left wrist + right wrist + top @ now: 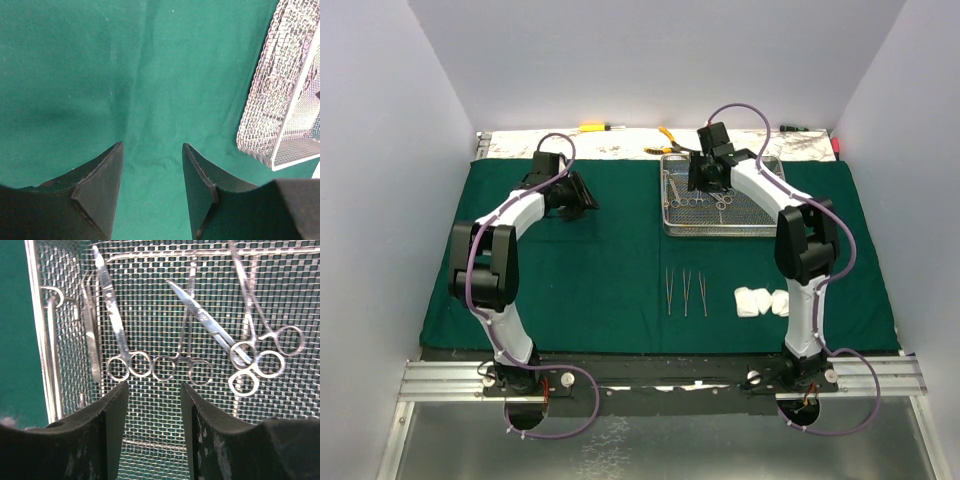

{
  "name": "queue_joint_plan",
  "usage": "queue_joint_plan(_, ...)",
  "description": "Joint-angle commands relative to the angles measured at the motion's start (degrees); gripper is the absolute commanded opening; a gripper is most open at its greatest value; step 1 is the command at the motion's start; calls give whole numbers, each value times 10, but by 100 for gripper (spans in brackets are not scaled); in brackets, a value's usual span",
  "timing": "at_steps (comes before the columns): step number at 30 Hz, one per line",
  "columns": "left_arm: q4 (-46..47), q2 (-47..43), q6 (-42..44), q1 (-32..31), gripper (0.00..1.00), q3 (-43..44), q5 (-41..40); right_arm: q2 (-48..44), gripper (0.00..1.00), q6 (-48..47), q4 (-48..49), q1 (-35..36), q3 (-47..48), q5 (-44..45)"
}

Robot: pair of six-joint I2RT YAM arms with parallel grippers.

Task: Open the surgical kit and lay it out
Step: Pick up the medical item from the container.

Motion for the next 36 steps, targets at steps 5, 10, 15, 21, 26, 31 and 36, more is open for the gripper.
queue_joint_plan(5,3,61,-39,2,52,55,6,53,43,-31,16,2,47,-136)
queue_joint_plan(10,3,91,-60,2,51,78,7,66,40,-46,22,2,65,-160)
queue_joint_plan(15,3,106,-77,2,50,83,-11,104,30,-29,61,2,85,-249)
queue_joint_plan(21,3,120,-88,1,49,83,-16,147,22,-10,74,2,116,-292)
queue_joint_plan(26,1,125,-77,1,48,91,-10,154,22,-5,97,2,112,-293)
queue_joint_plan(31,-2,131,-62,1,48,105,-9,165,22,-25,88,2,121,-274)
queue_joint_plan(36,-2,124,-60,0,48,91,-9,182,27,-43,91,2,126,-245)
